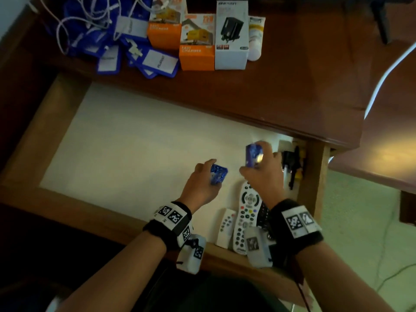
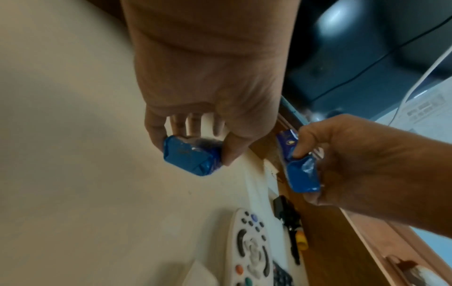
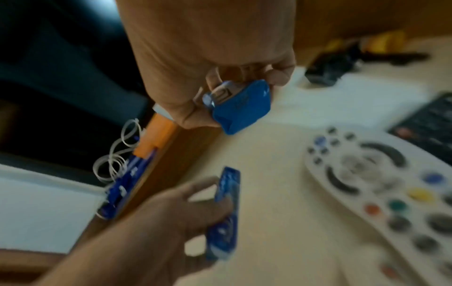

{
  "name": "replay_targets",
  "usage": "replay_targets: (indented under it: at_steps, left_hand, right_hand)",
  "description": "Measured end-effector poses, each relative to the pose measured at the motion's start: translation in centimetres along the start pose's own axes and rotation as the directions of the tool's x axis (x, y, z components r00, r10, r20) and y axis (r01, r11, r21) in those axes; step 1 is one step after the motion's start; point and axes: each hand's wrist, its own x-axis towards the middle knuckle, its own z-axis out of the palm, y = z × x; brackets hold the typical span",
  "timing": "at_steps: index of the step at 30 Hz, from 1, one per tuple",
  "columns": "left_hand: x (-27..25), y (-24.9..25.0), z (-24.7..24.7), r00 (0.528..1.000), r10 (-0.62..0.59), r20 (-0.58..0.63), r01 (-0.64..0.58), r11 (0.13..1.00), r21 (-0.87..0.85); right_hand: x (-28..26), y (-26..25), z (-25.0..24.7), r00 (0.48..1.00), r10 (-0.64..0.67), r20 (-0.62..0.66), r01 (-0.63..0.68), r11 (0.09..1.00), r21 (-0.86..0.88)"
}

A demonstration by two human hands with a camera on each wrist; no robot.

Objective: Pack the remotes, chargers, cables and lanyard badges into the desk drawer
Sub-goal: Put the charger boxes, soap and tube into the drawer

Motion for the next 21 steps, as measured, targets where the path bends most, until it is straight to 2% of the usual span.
replay_targets:
  at_steps: [3, 6, 10, 14, 18, 21]
  left_hand:
    - [-0.5, -1.2, 1.0, 0.999, -0.039, 0.002, 0.039, 0.994, 0.1]
    - [-0.6, -1.9, 1.4, 0.993, -0.104, 0.06, 0.087, 0.966, 0.242]
    - [-0.7, -2.0, 1.7, 0.953, -0.21, 0.22, 0.118, 0.923, 0.367]
    - [-0.9, -2.0, 2.4, 0.923, -0.296, 0.247, 0.163, 0.88, 0.446]
    - [-0.9, -2.4, 2.7, 0.916, -0.293, 0.273, 0.153, 0.885, 0.439]
    - [-1.1, -2.6, 2.7, 0.929, -0.254, 0.269, 0.127, 0.902, 0.413]
  right_hand:
    - [-1.2, 1.4, 2.9, 0.997, 0.038, 0.074, -0.044, 0.996, 0.078]
    - [-1.0, 1.4, 4.8, 0.994, 0.033, 0.099, -0.042, 0.995, 0.091]
    - [0.2, 0.6, 6.4, 0.984, 0.013, 0.177, -0.02, 0.999, 0.038]
    - [1.2, 0.3, 7.8, 0.966, 0.076, 0.246, -0.059, 0.995, -0.075]
    - [1.3, 0.6, 8.6, 0.959, 0.098, 0.266, -0.063, 0.988, -0.138]
    - [1.2, 1.0, 9.0, 0.954, 0.092, 0.284, -0.04, 0.982, -0.186]
